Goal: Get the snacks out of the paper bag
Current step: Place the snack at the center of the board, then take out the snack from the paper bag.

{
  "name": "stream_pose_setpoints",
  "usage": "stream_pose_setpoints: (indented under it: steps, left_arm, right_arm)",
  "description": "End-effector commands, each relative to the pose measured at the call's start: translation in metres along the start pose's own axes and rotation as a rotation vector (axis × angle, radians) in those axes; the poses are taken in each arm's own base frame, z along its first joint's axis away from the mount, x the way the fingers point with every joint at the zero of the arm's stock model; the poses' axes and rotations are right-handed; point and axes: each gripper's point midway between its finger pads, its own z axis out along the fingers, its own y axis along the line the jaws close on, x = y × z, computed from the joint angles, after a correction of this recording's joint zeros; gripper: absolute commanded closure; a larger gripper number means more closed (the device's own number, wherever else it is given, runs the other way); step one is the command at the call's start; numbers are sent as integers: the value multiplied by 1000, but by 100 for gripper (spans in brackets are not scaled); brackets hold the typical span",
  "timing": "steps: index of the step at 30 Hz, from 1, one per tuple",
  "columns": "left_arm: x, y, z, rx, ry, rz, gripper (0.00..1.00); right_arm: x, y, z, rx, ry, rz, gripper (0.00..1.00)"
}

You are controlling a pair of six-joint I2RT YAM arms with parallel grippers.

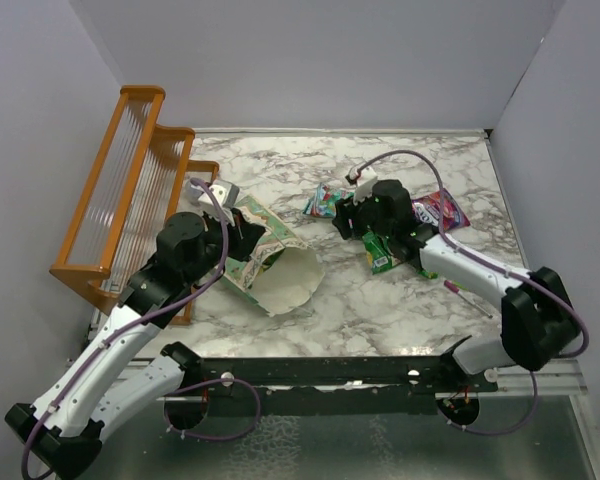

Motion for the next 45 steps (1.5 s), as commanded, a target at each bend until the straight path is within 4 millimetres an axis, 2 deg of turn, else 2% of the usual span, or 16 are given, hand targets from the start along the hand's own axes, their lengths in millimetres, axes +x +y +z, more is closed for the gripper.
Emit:
stream_pose_setpoints:
  steps: [1,6,9,13,17,21,24,25,30,36,39,45]
  left_arm:
    - [3,-1,1,10,10,5,100]
    - [7,2,-2,0,28,19,100]
    - [12,5,-4,-10,31,25,100]
    - [16,4,-5,11,40,57,100]
    - [20,-3,-8,74,42,115,100]
    - [29,-14,-12,163,57,175,100]
    - [30,-18,-14,186,46,177,100]
    - [31,-19,-14,192,42,170,100]
    - [35,-24,-16,229,26,158,100]
    - [43,-20,-21,223,31,181,100]
    - [45,-20,-22,236,31,192,100]
    - [48,-24,-20,259,28,184,100]
  right_arm:
    - [22,42,-35,-226,27,68,39]
    - [37,73,-74,-407,-11,73,36]
    - [35,97,-98,-534,-109,23,34]
    - [34,144,-125,-683,-266,-155,33]
    - [37,184,-134,-718,-383,-359,32]
    - [40,207,-120,-729,-406,-478,32]
    - [50,226,-112,-769,-451,-669,33]
    - [49,228,-106,-732,-484,-723,33]
    - [41,229,-75,-578,-538,-875,37]
    - [38,227,-36,-441,-578,-1007,51]
    - [40,225,-18,-369,-607,-1055,62]
    - [44,239,2,-361,-677,-1114,66]
